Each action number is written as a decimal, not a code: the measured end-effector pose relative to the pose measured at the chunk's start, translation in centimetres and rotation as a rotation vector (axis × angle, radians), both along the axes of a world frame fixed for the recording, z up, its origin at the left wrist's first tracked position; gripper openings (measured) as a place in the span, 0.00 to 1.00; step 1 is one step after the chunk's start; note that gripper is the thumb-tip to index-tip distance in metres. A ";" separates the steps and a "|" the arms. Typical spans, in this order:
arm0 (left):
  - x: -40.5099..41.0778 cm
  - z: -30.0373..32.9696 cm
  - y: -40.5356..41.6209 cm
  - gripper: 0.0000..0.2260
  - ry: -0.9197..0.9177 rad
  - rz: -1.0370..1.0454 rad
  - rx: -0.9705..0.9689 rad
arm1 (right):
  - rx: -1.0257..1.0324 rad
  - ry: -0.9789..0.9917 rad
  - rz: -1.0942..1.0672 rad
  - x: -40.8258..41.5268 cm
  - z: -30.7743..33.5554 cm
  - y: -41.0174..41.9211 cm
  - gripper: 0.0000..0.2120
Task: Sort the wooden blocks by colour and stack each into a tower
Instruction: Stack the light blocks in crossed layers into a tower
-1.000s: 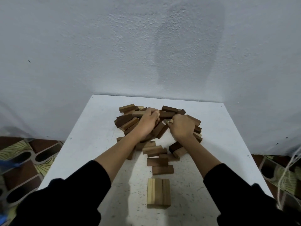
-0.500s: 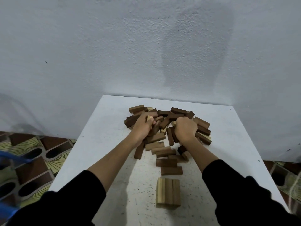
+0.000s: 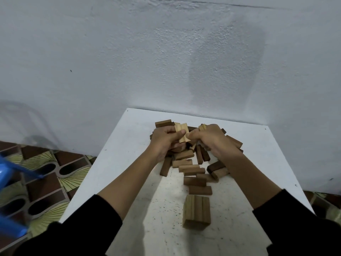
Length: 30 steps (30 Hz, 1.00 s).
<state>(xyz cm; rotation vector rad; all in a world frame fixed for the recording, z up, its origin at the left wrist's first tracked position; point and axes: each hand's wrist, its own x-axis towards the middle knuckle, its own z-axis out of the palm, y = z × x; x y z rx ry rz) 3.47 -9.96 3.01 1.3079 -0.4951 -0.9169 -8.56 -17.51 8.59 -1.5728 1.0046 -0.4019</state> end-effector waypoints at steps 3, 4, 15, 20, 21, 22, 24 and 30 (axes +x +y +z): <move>0.1 0.7 2.4 0.01 -0.012 0.008 -0.003 | -0.052 0.027 0.103 0.6 0.4 2.3 0.06; 0.4 0.6 3.3 0.02 -0.036 0.021 0.005 | -0.076 0.057 0.126 1.0 0.3 2.9 0.04; 2.1 -6.2 15.1 0.04 -0.431 0.129 0.365 | -0.287 0.119 0.209 4.7 -7.9 15.7 0.09; 2.0 -8.0 16.8 0.14 -0.650 0.161 0.488 | -0.390 0.334 0.173 5.4 -11.7 16.9 0.11; 2.0 -8.2 17.0 0.14 -0.657 0.160 0.481 | -0.403 0.337 0.167 5.6 -12.1 16.9 0.10; 2.0 -8.2 17.0 0.13 -0.651 0.160 0.470 | -0.410 0.342 0.168 5.7 -12.4 16.8 0.10; 2.1 -8.2 17.1 0.07 -0.667 0.154 0.473 | -0.421 0.354 0.179 5.7 -12.8 16.5 0.10; 2.6 -9.0 16.9 0.14 -0.735 0.230 0.500 | -0.453 0.297 0.212 5.8 -13.2 15.1 0.13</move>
